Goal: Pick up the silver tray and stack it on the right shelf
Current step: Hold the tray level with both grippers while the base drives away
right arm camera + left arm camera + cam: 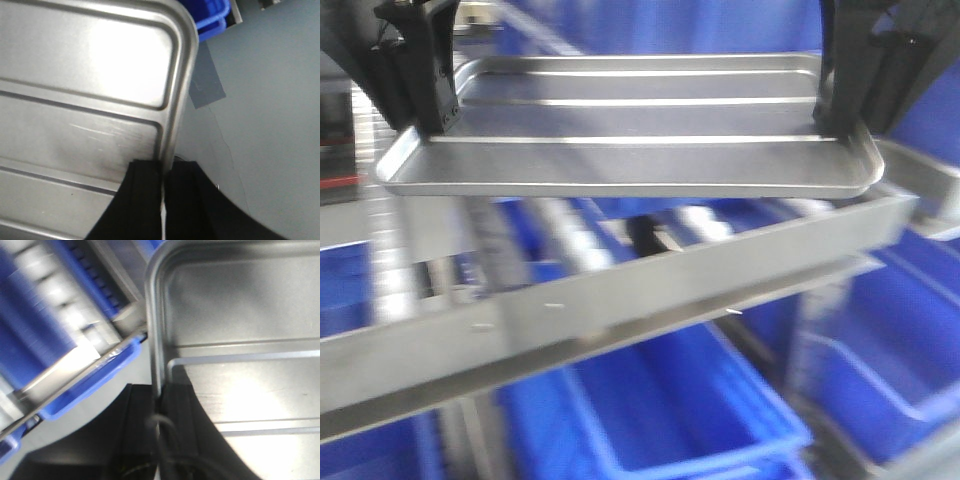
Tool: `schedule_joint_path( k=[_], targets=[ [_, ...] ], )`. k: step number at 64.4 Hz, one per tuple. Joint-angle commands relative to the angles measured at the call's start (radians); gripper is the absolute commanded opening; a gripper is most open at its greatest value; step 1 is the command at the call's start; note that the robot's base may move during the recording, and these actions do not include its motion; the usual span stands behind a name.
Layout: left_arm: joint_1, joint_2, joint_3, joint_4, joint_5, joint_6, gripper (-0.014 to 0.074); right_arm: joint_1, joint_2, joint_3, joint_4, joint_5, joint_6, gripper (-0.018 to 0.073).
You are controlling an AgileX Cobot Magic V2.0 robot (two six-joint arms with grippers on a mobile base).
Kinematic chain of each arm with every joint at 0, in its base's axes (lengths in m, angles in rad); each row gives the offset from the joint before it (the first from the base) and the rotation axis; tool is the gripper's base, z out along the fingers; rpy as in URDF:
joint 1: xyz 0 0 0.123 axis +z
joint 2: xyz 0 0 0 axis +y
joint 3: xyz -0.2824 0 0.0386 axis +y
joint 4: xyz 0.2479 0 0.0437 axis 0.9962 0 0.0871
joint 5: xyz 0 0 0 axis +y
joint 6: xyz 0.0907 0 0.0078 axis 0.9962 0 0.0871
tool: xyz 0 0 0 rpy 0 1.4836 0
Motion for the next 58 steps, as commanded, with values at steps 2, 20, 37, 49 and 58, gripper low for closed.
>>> schedule_joint_path(
  k=[2, 20, 37, 49, 58],
  targets=[
    [-0.02, -0.038, -0.025, -0.01, -0.019, 0.031, -0.0094, 0.005, -0.038, -0.033, -0.011, -0.078, -0.025, 0.0057],
    [-0.02, -0.038, -0.025, -0.01, -0.019, 0.031, -0.0094, 0.005, -0.038, -0.033, -0.011, -0.078, -0.025, 0.0057],
    [-0.02, -0.038, -0.025, -0.01, -0.019, 0.031, -0.0094, 0.005, -0.038, -0.033, -0.011, -0.078, -0.025, 0.0057],
    [-0.02, -0.038, -0.025, -0.01, -0.019, 0.031, -0.0094, 0.005, -0.038, -0.033, -0.011, -0.078, -0.025, 0.0057],
    [-0.02, -0.038, -0.025, -0.01, -0.019, 0.031, -0.0094, 0.005, -0.038, -0.033, -0.011, -0.077, -0.025, 0.0057]
  ],
)
